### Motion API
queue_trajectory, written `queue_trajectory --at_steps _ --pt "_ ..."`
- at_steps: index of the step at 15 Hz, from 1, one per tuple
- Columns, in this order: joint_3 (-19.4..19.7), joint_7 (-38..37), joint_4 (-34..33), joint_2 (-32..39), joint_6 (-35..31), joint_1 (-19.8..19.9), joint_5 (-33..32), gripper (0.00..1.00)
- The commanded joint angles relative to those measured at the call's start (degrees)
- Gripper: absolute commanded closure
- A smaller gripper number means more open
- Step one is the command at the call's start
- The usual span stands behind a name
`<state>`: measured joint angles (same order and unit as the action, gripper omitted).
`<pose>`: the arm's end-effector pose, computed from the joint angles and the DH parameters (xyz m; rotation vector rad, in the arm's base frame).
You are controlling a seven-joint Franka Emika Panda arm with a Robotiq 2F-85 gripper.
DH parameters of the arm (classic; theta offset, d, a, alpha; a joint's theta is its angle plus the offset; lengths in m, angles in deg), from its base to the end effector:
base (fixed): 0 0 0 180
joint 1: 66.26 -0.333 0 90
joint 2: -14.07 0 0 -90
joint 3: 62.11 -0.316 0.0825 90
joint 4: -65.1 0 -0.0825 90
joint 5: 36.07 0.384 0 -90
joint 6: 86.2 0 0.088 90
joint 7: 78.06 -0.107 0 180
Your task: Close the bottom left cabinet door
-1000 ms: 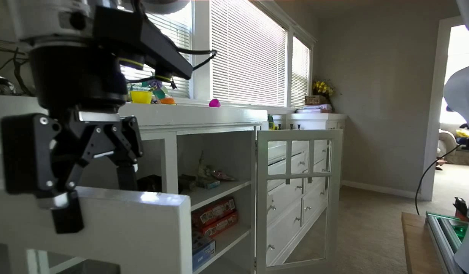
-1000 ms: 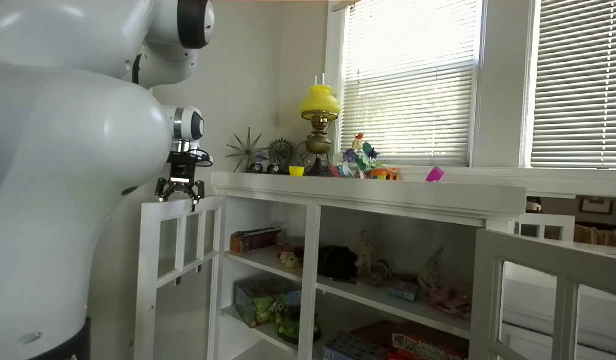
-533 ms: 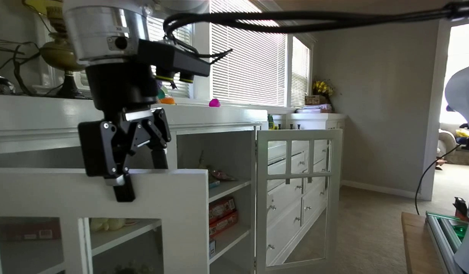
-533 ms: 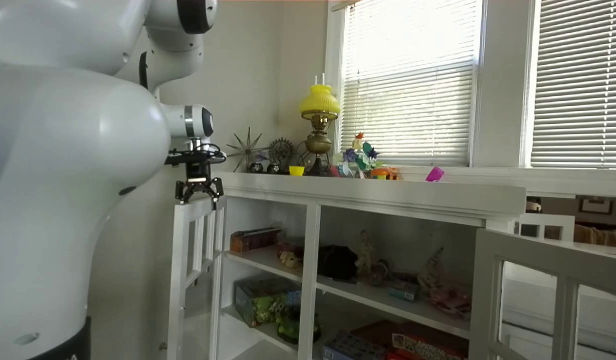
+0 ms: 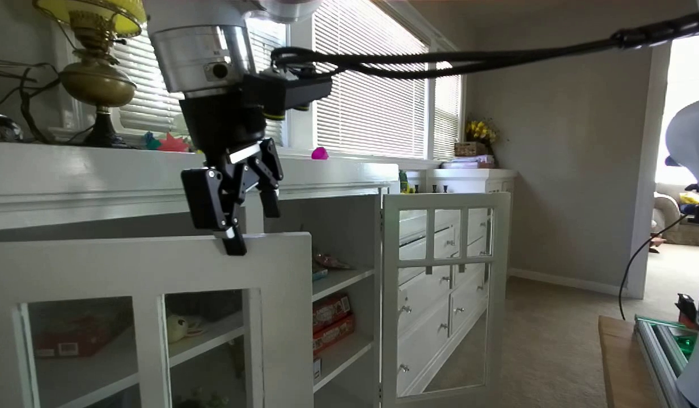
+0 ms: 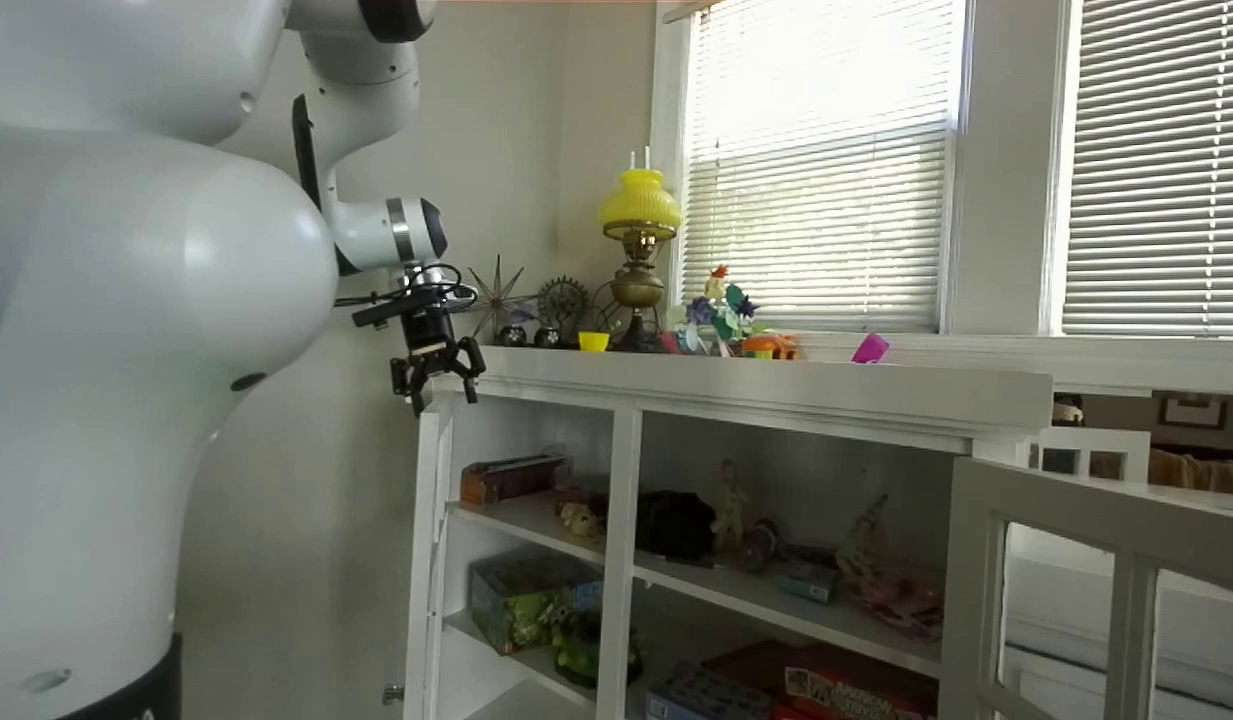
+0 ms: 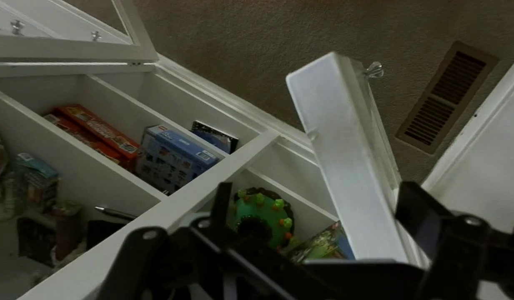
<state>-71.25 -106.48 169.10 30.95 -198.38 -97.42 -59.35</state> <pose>0.4904 0.3739 0.3716 2.7457 0.5374 0.0866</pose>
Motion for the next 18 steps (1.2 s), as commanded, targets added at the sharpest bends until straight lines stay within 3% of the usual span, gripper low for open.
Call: queue_trajectory --at_steps 1,10,13,17,18 --pt "-0.62 -4.34 2.51 -2.85 2.06 1.31 -4.97 0.00" --pt "-0.74 -14.07 6.21 -4.80 3.34 4.00 -13.14 0.00" --pt "-2.44 -15.85 6.05 -4.59 -0.52 4.68 -10.08 0.00" --pt "-6.22 -19.25 4.82 -4.87 -2.81 2.40 -9.29 0.00" --pt "-7.18 -20.07 4.70 -5.00 -3.35 1.92 -9.08 0.08"
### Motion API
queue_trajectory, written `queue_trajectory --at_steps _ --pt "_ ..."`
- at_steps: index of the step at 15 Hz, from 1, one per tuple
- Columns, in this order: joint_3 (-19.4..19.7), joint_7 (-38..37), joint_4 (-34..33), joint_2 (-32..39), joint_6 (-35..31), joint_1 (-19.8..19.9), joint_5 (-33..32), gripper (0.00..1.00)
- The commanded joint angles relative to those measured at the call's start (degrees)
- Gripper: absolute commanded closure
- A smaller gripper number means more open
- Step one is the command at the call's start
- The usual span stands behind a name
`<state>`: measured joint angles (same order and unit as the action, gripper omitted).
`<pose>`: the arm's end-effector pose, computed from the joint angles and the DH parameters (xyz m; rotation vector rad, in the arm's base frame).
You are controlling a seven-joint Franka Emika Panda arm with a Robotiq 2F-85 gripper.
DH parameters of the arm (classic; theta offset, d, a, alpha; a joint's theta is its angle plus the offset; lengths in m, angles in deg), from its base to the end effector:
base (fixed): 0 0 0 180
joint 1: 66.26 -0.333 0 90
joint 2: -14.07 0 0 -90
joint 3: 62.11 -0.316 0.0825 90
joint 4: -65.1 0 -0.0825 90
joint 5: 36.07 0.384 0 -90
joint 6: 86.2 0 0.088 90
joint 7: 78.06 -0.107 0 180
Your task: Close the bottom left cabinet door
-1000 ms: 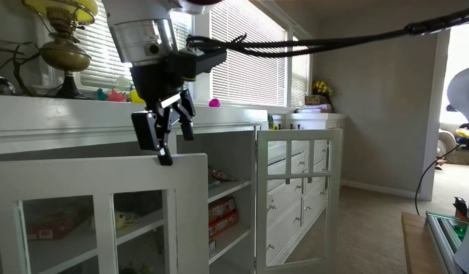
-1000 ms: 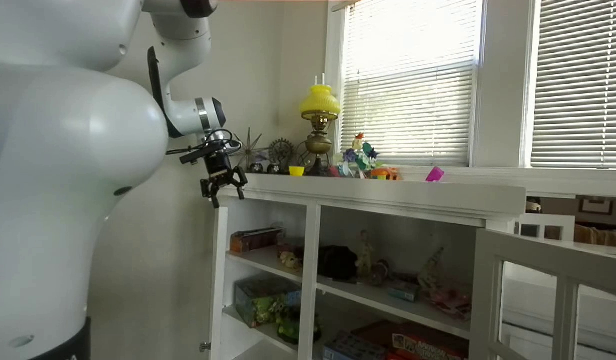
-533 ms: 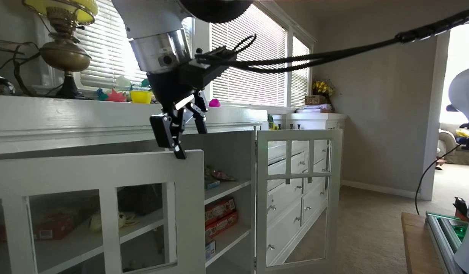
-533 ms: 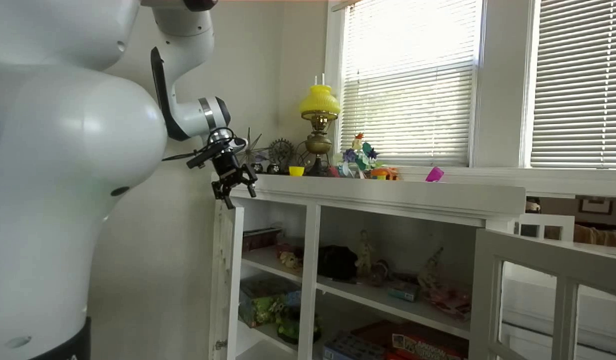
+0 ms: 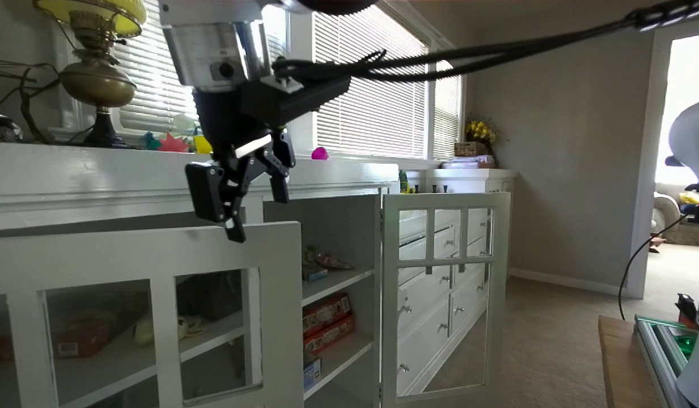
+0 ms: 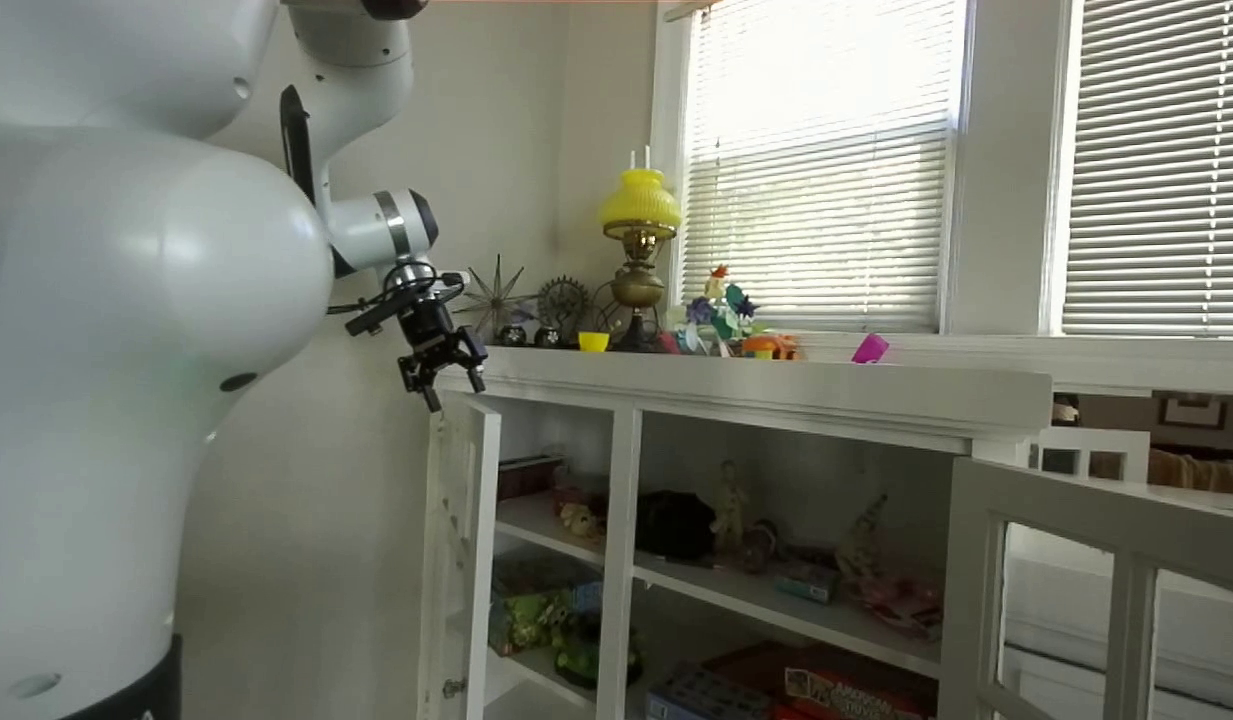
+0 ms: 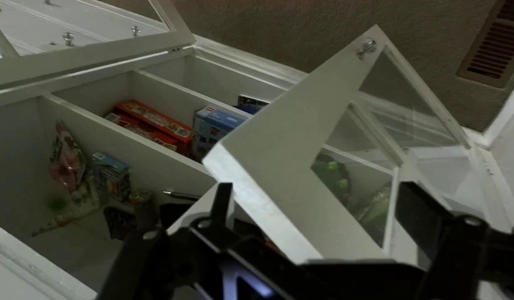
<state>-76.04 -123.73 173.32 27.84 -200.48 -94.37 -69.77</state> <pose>0.4748 0.3731 0.3798 2.6941 0.2892 0.3247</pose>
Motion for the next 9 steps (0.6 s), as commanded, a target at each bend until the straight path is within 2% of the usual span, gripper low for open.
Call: queue_trajectory --at_steps 1,4,9 --pt "-3.33 -3.53 0.44 -1.94 -1.96 -1.45 1.74 0.28" --pt "-5.11 -5.76 0.99 -1.78 -4.28 -1.84 3.72 0.49" --pt "-4.44 -8.12 4.21 -1.73 -8.03 -1.18 2.77 0.84"
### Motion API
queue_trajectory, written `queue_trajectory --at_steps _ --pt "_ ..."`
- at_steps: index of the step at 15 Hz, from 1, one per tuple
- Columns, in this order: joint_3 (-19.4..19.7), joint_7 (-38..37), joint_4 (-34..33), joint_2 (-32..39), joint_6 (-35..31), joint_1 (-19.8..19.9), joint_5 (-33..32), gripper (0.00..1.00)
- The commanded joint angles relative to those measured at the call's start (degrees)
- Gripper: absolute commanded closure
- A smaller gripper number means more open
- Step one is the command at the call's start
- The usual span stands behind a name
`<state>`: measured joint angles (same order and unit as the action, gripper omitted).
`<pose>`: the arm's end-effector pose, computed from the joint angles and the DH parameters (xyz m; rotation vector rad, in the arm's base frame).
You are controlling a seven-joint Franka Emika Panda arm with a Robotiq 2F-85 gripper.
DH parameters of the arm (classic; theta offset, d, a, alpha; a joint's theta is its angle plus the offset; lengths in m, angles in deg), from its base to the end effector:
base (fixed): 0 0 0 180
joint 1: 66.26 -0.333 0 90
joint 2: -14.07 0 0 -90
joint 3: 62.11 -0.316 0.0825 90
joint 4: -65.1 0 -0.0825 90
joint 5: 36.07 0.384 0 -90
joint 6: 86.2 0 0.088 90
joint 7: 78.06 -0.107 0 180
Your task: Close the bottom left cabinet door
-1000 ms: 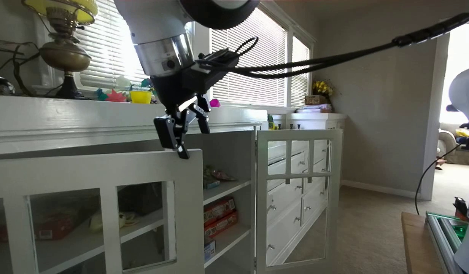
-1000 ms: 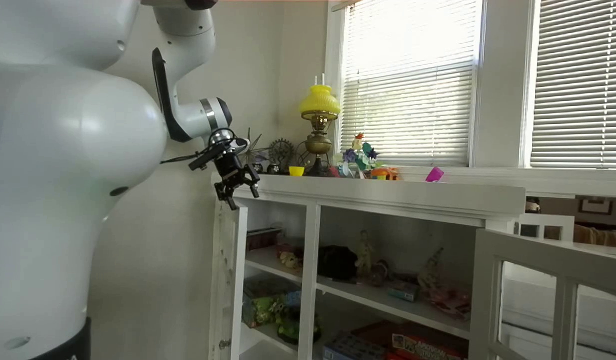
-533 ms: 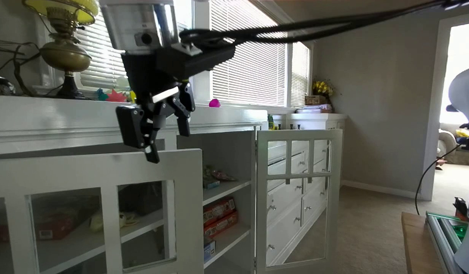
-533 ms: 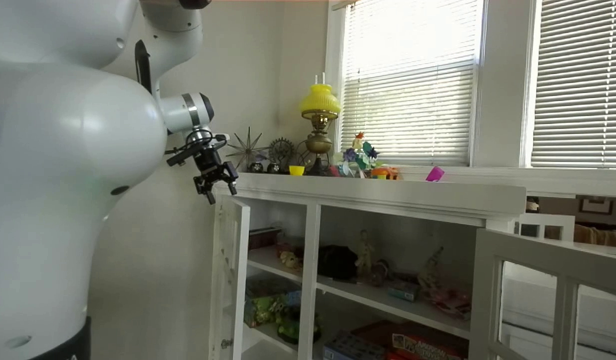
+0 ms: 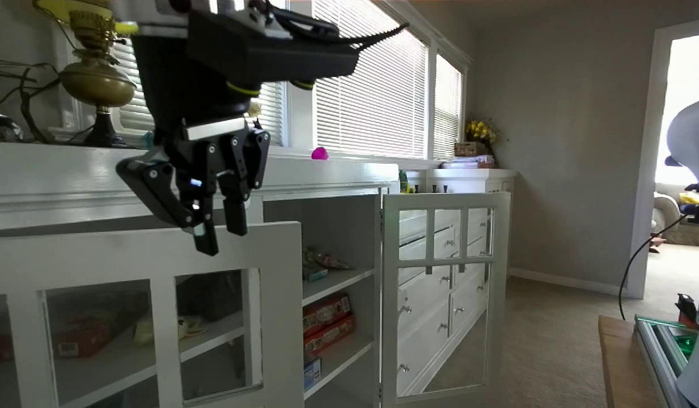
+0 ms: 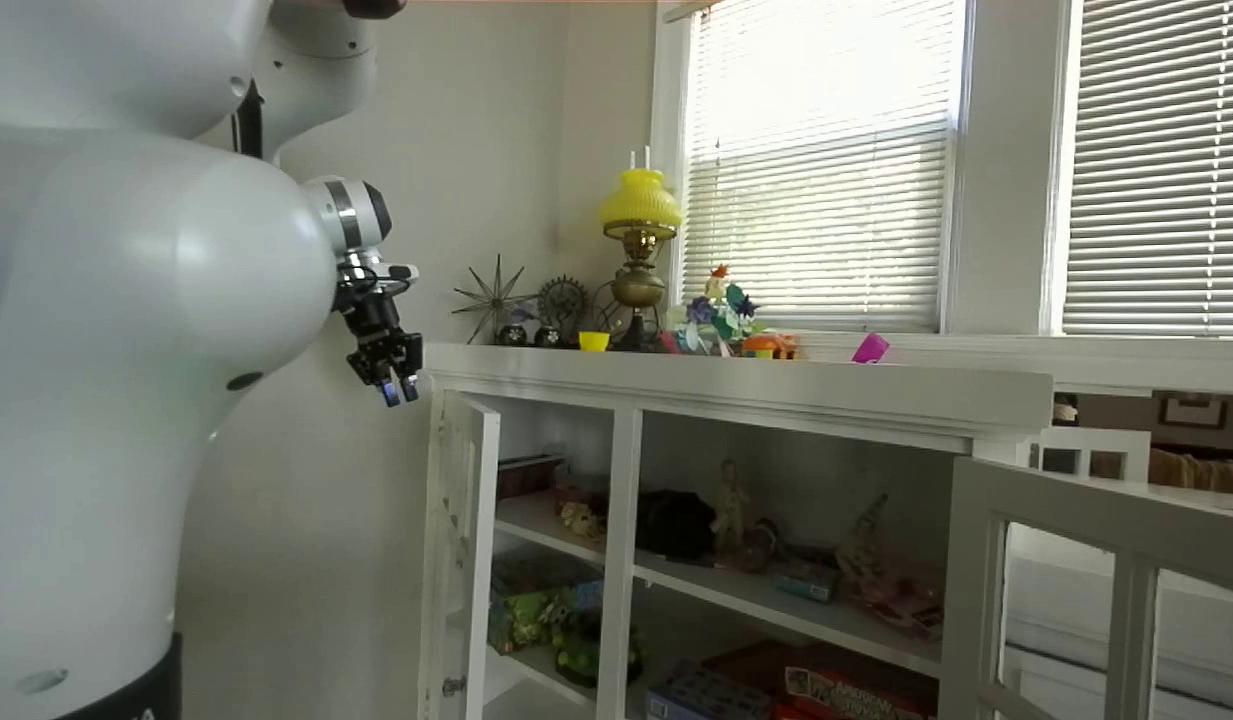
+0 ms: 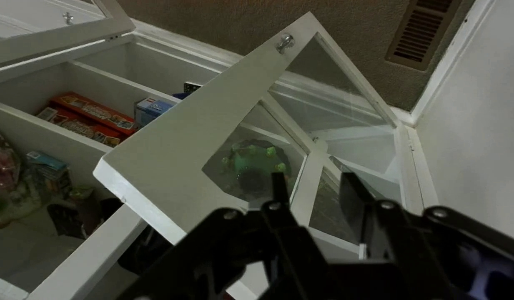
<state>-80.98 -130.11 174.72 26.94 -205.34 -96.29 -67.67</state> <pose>0.4233 0.4320 0.3854 2.8111 0.3129 0.4113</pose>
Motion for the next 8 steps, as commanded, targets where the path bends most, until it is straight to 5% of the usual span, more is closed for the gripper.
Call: queue_trajectory --at_steps 1,3,8 --pt "0.82 -2.00 3.45 -0.79 -3.42 0.78 -0.14 0.92" --pt "1.45 -2.38 5.05 -0.72 -4.79 0.98 -1.67 1.00" --pt "2.61 -3.05 7.47 -0.66 -3.00 0.33 -9.61 1.00"
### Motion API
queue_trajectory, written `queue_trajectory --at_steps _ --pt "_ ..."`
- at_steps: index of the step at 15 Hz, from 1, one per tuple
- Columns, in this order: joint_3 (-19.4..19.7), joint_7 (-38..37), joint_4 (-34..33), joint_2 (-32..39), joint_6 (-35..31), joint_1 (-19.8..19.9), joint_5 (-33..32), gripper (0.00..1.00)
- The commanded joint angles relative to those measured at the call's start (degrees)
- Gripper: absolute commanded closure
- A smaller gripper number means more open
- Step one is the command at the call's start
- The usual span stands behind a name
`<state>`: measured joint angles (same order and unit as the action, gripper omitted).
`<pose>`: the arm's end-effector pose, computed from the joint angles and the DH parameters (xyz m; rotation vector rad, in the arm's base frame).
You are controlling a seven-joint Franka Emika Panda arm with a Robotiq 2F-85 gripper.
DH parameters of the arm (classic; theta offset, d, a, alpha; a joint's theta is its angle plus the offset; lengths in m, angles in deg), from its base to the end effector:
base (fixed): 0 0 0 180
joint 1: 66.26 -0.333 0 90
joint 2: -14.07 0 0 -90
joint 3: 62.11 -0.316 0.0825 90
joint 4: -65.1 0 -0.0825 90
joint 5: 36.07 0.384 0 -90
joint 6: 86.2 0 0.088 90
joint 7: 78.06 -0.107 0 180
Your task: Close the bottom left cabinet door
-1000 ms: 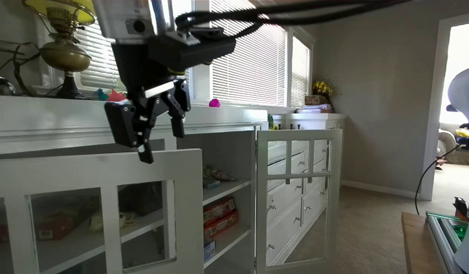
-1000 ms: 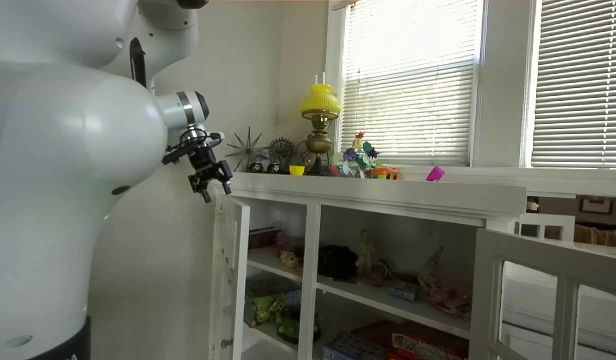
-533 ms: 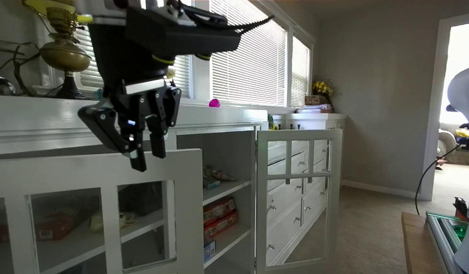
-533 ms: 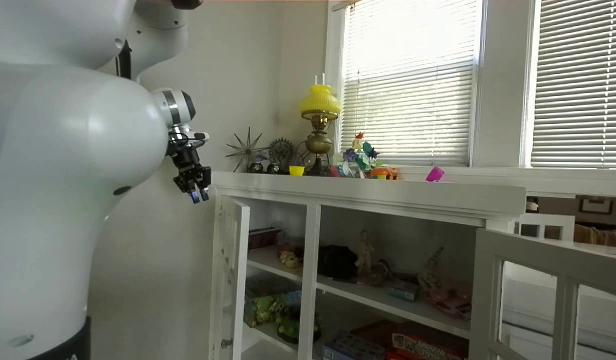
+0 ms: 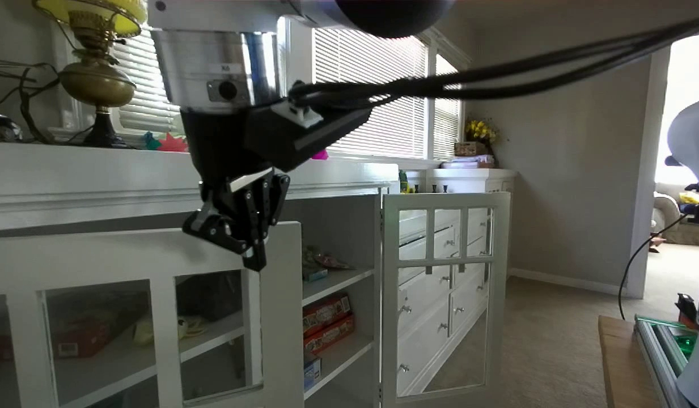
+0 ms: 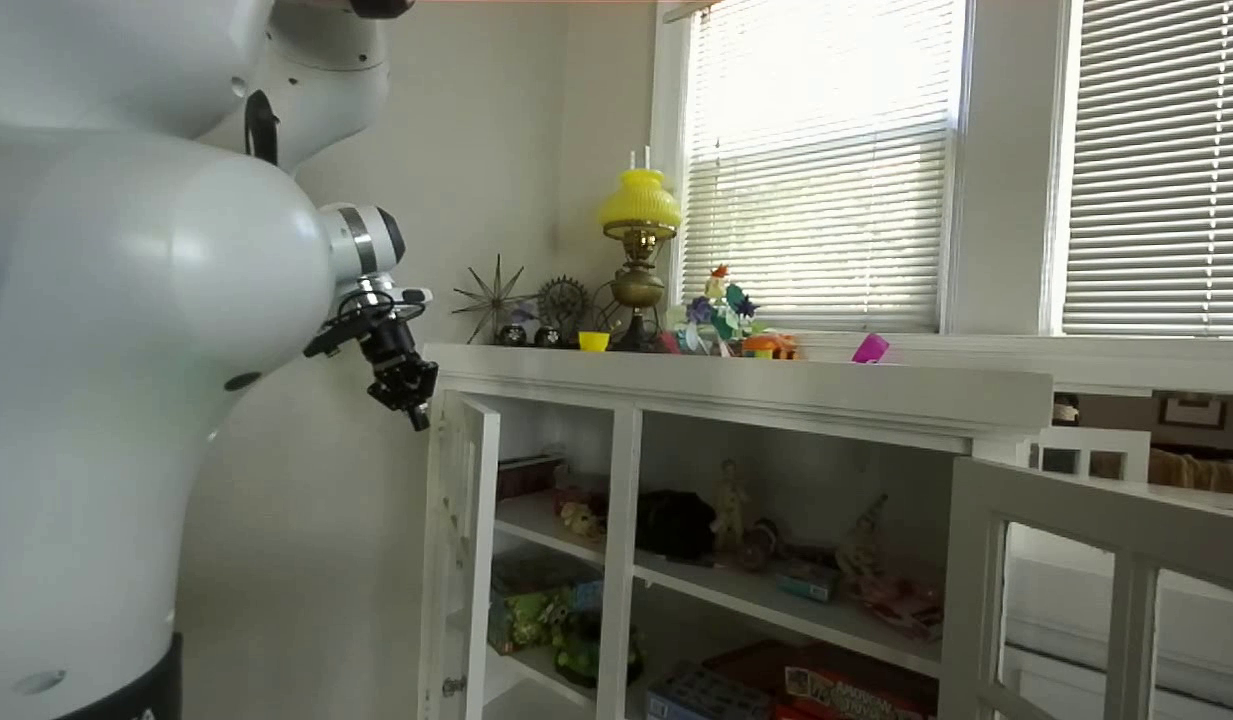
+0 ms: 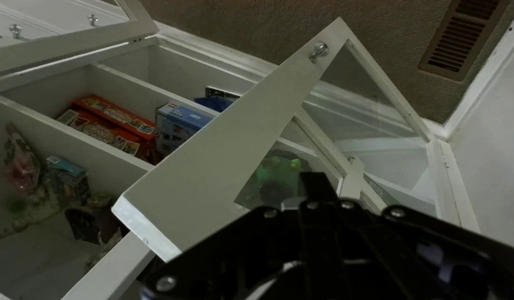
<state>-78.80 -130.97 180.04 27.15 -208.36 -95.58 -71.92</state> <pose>0.4295 0.4007 0.3455 2.7432 0.3279 0.4049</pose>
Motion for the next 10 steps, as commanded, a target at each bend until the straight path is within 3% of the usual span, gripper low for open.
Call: queue_trajectory --at_steps 1,10 --pt "0.45 -2.25 2.75 -0.85 -0.18 -0.31 -7.19 1.00" --pt "0.08 -1.73 6.37 -0.17 -0.89 1.31 -25.52 1.00"
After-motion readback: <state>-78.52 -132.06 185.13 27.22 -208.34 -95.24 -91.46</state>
